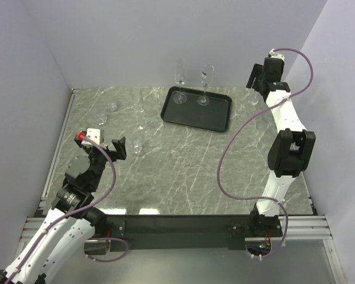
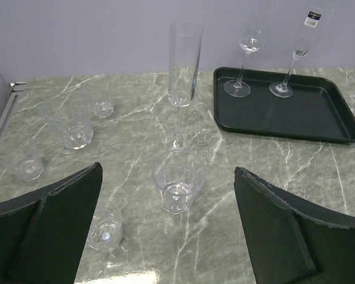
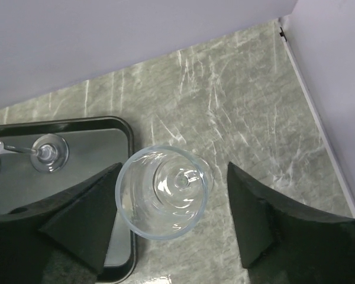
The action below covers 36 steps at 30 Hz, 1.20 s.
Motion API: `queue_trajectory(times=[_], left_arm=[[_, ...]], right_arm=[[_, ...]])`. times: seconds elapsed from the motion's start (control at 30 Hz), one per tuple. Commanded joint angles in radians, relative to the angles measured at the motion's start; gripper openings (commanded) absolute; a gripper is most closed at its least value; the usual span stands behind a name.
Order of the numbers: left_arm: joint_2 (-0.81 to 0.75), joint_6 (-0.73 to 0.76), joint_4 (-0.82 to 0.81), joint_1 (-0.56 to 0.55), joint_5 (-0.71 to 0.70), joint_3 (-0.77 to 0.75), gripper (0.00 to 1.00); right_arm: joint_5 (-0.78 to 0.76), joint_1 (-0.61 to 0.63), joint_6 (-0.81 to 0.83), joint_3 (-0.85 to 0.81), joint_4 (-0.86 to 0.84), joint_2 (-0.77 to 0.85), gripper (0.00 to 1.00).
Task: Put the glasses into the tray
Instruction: Grab a glass with a robot arm
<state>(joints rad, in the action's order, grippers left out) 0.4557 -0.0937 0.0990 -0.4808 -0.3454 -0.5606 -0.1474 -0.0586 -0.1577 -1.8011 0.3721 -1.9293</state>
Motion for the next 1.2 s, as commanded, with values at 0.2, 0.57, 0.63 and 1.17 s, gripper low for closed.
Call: queue_trajectory(times=[0.2, 0.57, 0.63, 1.17], left_arm=[[0.009, 0.008, -0.041, 0.008, 0.011, -0.002, 0.99], [0.008, 0.008, -0.041, 0.013, 0.014, -0.002, 0.99], [0.008, 0.006, -0.042, 0.013, 0.014, -0.002, 0.99], [0.000, 0.005, -0.039, 0.013, 0.023, -0.002, 0.99]], right_arm=[[0.000, 0.008, 0.027, -0.052, -0.018, 0.003, 0.56], [0.026, 0.009, 0.061, 0.034, -0.061, 0.090, 0.20], [0.023, 0.009, 0.061, 0.052, -0.074, 0.119, 0.16], [-0.001, 0.089, 0.078, 0.115, -0.128, 0.265, 0.13]])
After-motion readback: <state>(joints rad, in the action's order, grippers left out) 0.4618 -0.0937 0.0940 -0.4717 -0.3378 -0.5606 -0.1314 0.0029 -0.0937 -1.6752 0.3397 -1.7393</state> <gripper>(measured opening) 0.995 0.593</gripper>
